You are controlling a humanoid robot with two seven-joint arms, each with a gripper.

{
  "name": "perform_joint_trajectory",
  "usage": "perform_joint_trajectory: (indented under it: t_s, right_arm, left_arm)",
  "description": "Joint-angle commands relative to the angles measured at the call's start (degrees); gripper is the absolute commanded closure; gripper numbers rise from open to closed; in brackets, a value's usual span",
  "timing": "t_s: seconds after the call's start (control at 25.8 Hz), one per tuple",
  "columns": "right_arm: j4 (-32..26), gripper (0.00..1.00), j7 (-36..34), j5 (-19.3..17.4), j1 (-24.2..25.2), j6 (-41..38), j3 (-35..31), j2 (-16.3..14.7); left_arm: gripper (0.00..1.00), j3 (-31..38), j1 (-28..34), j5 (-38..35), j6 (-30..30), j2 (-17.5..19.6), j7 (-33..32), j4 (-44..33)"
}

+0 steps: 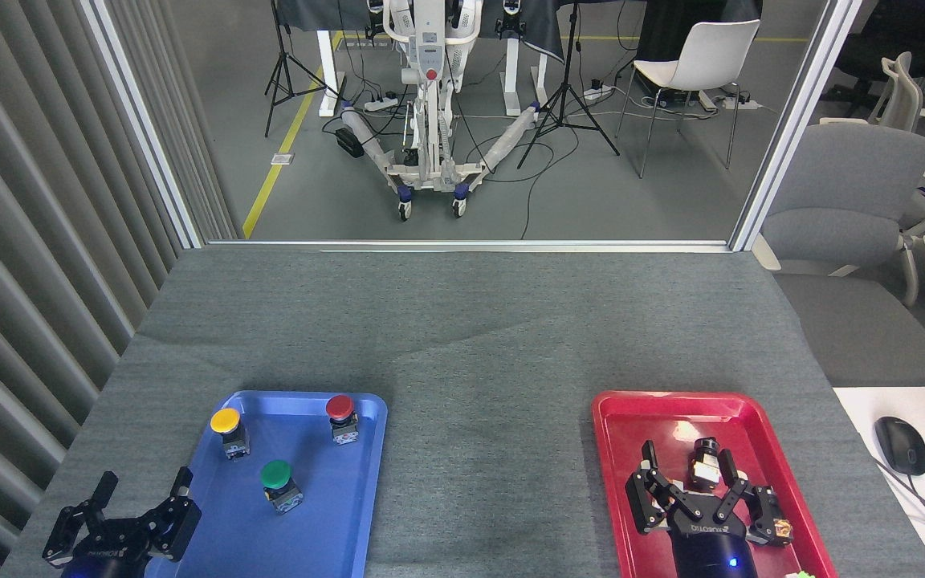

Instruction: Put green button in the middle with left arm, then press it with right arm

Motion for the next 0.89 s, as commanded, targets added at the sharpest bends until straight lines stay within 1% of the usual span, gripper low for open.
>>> perform_joint_trajectory:
  t_s: [0.0,0.35,0.5,0.85]
  right_arm:
    - [0.0,0.0,0.0,0.0,0.0,0.0,0.0,0.0]
    - [0.0,0.0,0.0,0.0,0.0,0.0,-0.1,0.0]
    - [0.0,0.0,0.0,0.0,0.0,0.0,-0.1,0.0]
    - [0.0,0.0,0.0,0.0,0.0,0.0,0.0,0.0]
  left_arm:
    - [0.01,0.0,-0.1,0.0,-1.0,0.0,0.0,0.1]
    - [0.01,-0.1,-0.1,0.0,-1.3,-0.1,-0.4,0.1]
    - [0.01,-0.3,-0.6,0.0,-2.6,0.0,-4.6,0.4]
    - [0.01,-0.3,-1.0,-0.1,-2.8,-0.1,-4.5,0.4]
